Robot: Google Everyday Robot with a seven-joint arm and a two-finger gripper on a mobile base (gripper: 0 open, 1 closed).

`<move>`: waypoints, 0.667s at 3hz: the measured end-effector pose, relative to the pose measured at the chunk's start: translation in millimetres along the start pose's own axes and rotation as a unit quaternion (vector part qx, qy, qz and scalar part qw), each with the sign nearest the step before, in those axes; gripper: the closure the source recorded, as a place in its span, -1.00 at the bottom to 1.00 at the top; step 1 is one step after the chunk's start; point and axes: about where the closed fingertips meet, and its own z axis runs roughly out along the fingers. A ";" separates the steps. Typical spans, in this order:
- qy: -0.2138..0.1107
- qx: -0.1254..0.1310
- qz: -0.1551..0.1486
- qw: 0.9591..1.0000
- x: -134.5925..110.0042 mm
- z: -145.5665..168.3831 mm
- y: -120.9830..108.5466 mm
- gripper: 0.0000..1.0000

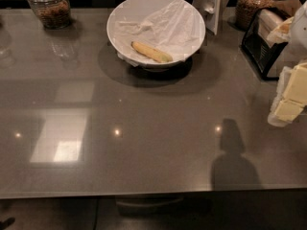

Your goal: Pick banana from white bowl

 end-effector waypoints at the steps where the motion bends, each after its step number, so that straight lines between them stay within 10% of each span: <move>1: 0.000 0.000 0.000 1.000 -0.1 0.0 -0.1 -1.00; 2: -0.010 0.005 0.000 1.000 -4.8 -0.8 -3.2 -1.00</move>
Offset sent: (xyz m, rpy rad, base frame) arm 0.0083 0.0065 -0.0001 0.0348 -0.0105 0.0074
